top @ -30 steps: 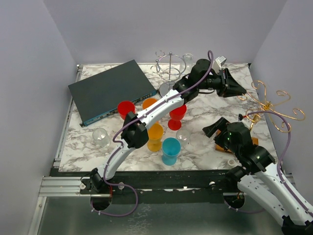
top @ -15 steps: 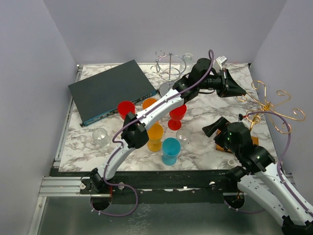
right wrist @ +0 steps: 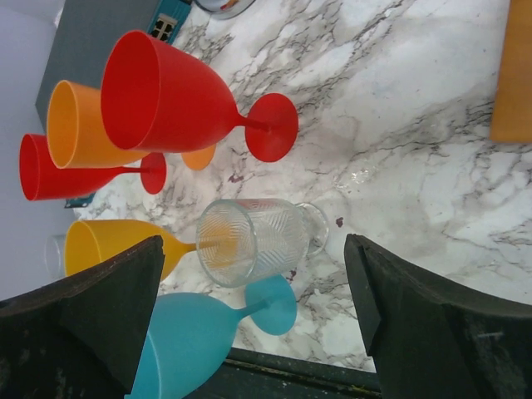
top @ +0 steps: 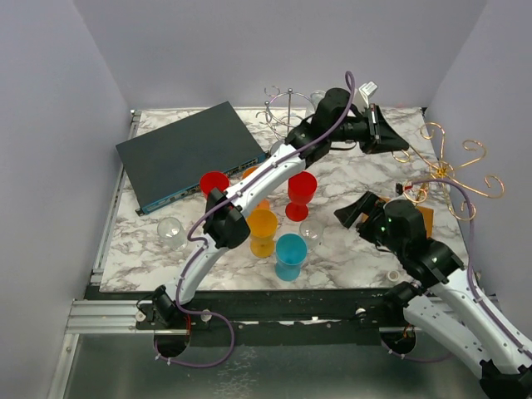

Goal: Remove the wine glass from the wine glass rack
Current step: Adjust the wine rack at the center of the board.

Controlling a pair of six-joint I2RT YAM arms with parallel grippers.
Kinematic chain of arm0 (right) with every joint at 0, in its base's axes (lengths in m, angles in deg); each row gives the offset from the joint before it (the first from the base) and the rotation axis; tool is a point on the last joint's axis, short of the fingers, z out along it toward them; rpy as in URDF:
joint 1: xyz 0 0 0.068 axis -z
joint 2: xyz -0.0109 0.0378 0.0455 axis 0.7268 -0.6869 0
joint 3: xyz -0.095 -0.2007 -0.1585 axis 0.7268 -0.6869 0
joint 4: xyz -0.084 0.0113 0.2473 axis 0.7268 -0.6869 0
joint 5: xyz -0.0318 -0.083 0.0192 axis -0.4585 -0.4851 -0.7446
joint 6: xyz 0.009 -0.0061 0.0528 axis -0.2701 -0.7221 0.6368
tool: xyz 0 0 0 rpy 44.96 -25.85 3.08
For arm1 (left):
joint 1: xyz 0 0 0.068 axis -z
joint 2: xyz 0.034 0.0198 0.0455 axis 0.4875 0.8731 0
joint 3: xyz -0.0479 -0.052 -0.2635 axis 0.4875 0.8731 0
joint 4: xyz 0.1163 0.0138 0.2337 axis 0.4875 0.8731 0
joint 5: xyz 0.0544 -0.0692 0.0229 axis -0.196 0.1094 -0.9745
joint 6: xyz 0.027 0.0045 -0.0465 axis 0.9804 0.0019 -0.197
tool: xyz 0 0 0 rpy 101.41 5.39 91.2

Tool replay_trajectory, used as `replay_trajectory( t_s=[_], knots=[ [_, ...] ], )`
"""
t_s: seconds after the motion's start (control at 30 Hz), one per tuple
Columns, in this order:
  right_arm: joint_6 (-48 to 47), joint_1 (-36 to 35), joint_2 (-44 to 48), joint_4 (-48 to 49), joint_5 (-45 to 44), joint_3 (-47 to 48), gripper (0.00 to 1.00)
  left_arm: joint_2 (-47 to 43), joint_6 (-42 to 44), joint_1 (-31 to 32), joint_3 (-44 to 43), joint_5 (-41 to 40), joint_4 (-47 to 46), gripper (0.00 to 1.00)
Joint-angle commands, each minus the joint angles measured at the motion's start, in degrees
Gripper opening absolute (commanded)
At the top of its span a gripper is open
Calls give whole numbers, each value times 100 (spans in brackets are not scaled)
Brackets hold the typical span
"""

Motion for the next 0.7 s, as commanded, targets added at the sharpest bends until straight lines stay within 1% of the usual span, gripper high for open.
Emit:
replay_trajectory(
  t_s=[0.0,0.13,0.37,0.5,0.67],
  knots=[
    [-305,-16,-15,302,83,353,97,-261,364,-81,-520,-131,-722,0],
    [-423,-18,-262,407,111,477,98,-238,249,-201,-469,-149,-831,0],
    [-814,-17,-469,919,475,492,99,-138,177,-363,-285,-150,-833,0],
    [-963,-18,-609,1224,849,408,99,-134,162,-435,-106,-185,-800,0],
    [-867,-18,-684,1415,1054,137,99,-99,160,-515,-67,-285,-614,0]
  ],
)
